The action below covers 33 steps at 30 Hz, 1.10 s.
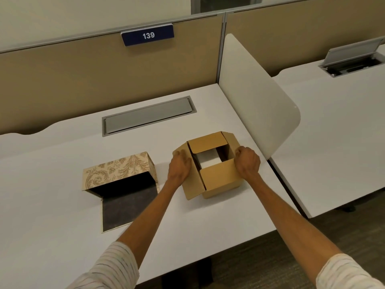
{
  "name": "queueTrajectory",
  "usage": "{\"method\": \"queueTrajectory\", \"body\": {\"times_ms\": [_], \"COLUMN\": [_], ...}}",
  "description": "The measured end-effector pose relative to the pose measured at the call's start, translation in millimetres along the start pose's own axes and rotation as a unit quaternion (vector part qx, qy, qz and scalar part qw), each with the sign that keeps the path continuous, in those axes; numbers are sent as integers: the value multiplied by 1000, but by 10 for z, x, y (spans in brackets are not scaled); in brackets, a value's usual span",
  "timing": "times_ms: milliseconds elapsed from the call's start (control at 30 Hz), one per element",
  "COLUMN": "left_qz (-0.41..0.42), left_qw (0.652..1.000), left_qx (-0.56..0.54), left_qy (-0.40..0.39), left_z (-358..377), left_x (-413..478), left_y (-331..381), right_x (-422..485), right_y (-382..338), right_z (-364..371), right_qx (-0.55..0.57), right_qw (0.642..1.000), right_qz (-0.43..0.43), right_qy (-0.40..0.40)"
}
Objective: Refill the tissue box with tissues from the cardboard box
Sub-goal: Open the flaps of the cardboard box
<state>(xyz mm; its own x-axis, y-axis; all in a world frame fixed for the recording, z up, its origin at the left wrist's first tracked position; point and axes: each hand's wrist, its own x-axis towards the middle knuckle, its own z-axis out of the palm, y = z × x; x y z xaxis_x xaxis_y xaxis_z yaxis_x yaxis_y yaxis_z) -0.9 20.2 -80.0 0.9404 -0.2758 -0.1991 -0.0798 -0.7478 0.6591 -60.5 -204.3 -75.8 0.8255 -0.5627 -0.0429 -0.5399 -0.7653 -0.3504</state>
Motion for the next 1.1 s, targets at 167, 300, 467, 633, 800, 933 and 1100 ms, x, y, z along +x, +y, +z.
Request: {"method": "queueTrajectory", "body": {"times_ms": [167, 300, 467, 633, 800, 933, 1100], "left_qz": [-46, -64, -61, -20, 89, 74, 26], "left_qw": [992, 985, 987, 994, 992, 995, 993], "left_qx": [-120, -161, -146, -71, 69, 55, -38], "left_qy": [13, 5, 13, 80, 57, 31, 105], "left_z": [174, 209, 196, 112, -51, -174, -281], "left_x": [27, 80, 78, 65, 288, 463, 636], "left_y": [45, 49, 105, 205, 245, 269, 337], "right_x": [-63, -26, -16, -12, -97, -204, -257], "right_y": [-92, -111, -149, -129, -229, -270, -209], "right_z": [81, 87, 76, -38, -136, -101, -152], "right_qx": [60, 40, 36, 11, 19, 69, 30], "right_qw": [998, 999, 999, 1000, 998, 990, 986], "right_qz": [10, 19, 34, 1, -56, -116, -134], "right_qy": [-3, -7, -11, -13, 6, -29, -90]}}
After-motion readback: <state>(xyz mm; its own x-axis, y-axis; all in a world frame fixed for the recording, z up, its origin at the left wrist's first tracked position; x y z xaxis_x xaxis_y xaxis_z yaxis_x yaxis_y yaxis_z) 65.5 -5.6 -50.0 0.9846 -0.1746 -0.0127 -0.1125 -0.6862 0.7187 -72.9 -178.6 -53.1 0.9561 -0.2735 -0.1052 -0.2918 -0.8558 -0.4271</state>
